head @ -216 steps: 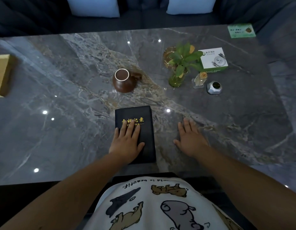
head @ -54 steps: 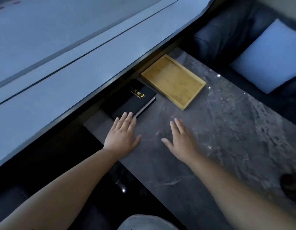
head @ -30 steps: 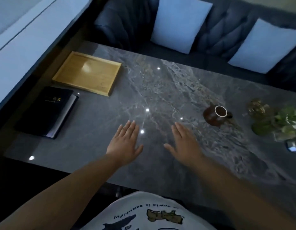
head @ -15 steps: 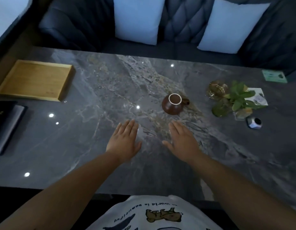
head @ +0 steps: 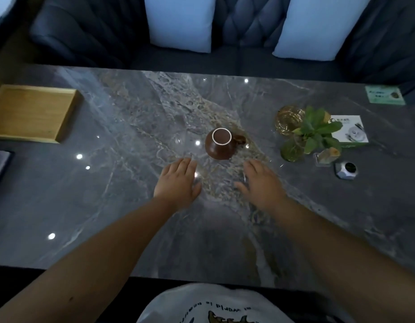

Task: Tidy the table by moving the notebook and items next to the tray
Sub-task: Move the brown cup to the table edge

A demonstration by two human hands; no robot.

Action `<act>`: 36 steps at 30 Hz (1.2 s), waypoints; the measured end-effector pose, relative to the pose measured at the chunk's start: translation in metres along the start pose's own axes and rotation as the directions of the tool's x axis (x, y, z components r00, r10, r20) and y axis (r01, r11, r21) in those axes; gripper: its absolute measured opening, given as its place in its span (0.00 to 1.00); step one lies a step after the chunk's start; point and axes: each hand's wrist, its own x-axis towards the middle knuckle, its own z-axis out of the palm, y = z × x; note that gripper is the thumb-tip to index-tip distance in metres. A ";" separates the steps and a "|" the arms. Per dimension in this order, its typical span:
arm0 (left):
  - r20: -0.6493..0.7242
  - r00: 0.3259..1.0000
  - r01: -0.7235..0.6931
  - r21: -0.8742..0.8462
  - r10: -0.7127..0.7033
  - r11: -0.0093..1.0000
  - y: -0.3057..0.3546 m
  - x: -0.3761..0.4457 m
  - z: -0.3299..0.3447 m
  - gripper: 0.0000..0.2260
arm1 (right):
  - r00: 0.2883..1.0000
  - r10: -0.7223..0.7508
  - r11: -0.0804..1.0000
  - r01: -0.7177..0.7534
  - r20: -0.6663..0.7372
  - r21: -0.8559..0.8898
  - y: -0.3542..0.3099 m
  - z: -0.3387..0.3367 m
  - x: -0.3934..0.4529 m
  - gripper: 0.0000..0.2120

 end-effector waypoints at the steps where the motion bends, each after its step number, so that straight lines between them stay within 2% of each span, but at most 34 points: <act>1: -0.002 1.000 0.016 -0.007 -0.016 1.000 -0.002 0.008 -0.001 0.30 | 1.000 0.015 1.000 -0.015 -0.001 0.017 0.001 -0.002 0.008 0.34; 8: 0.004 1.000 0.031 -0.066 -0.031 0.997 -0.012 0.083 -0.002 0.32 | 0.999 0.034 0.988 -0.032 -0.010 0.153 0.012 -0.019 0.079 0.39; 13: 0.071 0.997 0.025 -0.244 -0.008 0.969 -0.007 0.125 0.005 0.35 | 0.993 -0.003 0.970 -0.025 0.115 0.240 0.017 -0.018 0.119 0.46; 18: 0.108 0.994 0.034 -0.360 0.005 0.932 -0.002 0.137 0.009 0.34 | 0.976 -0.059 0.959 -0.001 0.207 0.282 0.022 -0.015 0.134 0.42; 21: 0.115 0.993 0.073 -0.436 -0.025 0.897 0.002 0.131 0.009 0.35 | 0.976 -0.044 0.959 -0.018 0.213 0.283 0.021 -0.011 0.128 0.42; 26: 0.139 0.988 0.117 -0.431 -0.063 0.894 0.010 0.102 0.015 0.33 | 0.977 -0.035 0.957 -0.028 0.208 0.290 0.014 -0.004 0.098 0.42; 30: 0.128 0.990 0.110 -0.486 -0.054 0.867 0.015 0.056 0.025 0.34 | 0.982 -0.042 0.961 -0.010 0.183 0.275 0.002 0.011 0.055 0.42; 36: 0.139 0.989 0.117 -0.469 -0.057 0.875 0.024 -0.021 0.043 0.35 | 0.982 -0.051 0.967 0.004 0.180 0.256 -0.021 0.035 -0.017 0.42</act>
